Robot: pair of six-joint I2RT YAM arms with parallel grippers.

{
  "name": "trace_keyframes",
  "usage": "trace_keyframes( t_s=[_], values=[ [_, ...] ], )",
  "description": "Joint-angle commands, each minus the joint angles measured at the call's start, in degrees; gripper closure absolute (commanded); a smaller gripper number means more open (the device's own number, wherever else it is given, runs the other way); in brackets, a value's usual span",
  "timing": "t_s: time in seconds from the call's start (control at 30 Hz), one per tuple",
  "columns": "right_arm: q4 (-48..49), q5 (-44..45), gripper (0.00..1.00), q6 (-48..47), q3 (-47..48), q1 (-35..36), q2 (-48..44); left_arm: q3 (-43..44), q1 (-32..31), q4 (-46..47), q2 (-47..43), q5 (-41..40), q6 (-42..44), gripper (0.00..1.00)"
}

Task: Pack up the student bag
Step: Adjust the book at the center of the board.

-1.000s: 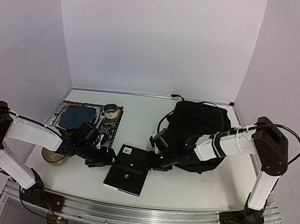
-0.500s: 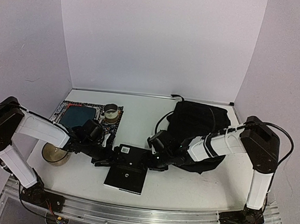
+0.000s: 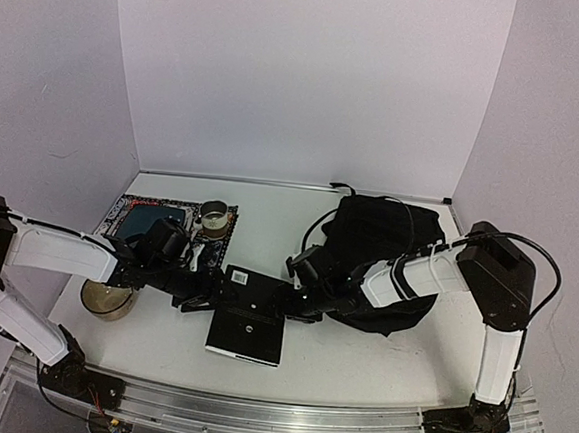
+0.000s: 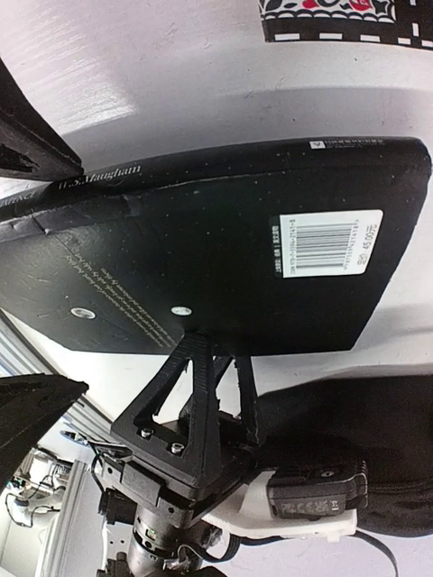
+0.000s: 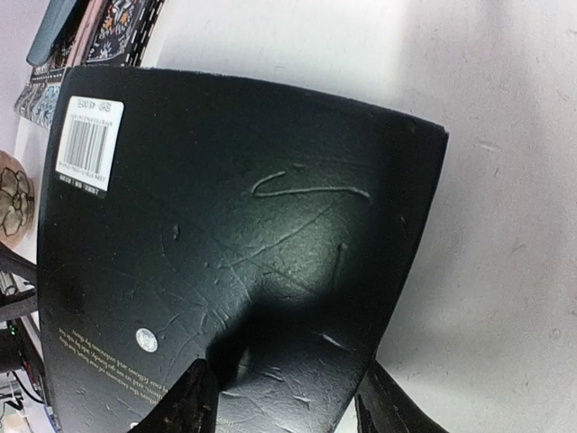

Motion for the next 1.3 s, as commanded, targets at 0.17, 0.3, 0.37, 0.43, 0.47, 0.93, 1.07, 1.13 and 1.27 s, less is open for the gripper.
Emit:
trace_keyframes(
  t_s=[0.17, 0.3, 0.37, 0.43, 0.47, 0.93, 1.07, 1.13, 1.27],
  values=[
    [6.93, -5.47, 0.49, -0.66, 1.32, 1.26, 1.73, 1.74, -0.99, 19.18, -0.61, 8.57, -4.27, 0.35],
    [10.23, -7.12, 0.5, -0.26, 0.18, 0.92, 1.71, 0.88, -0.98, 23.1, -1.29, 9.32, -6.69, 0.39],
    [12.1, -7.98, 0.5, 0.41, -0.63, 0.53, 1.63, 0.41, -0.96, 24.94, -1.85, 9.23, -7.76, 0.39],
    [13.88, -8.82, 0.5, 0.97, -1.54, -0.08, 1.45, -0.17, -0.98, 26.51, -2.45, 8.87, -8.75, 0.41],
    [14.43, -8.99, 0.5, 1.05, -1.86, -0.31, 1.31, -0.53, -0.99, 27.29, -2.79, 8.44, -9.23, 0.42],
    [20.55, -15.18, 0.64, 3.06, -4.92, -2.54, -1.55, -7.41, -0.54, 29.95, 2.28, 1.16, -7.75, 0.53],
    [22.87, -17.25, 0.73, 4.57, -5.64, -3.09, -1.56, -7.24, -0.54, 29.89, 3.58, 0.4, -6.59, 0.52],
    [25.28, -18.16, 0.77, 5.85, -6.93, -3.6, -1.89, -7.74, -0.46, 29.87, 3.85, -1.1, -6.0, 0.51],
    [27.41, -19.76, 0.79, 6.68, -8.5, -4.51, -3.49, -8.82, -0.45, 29.87, 5.83, -3.09, -5.28, 0.5]
  ],
)
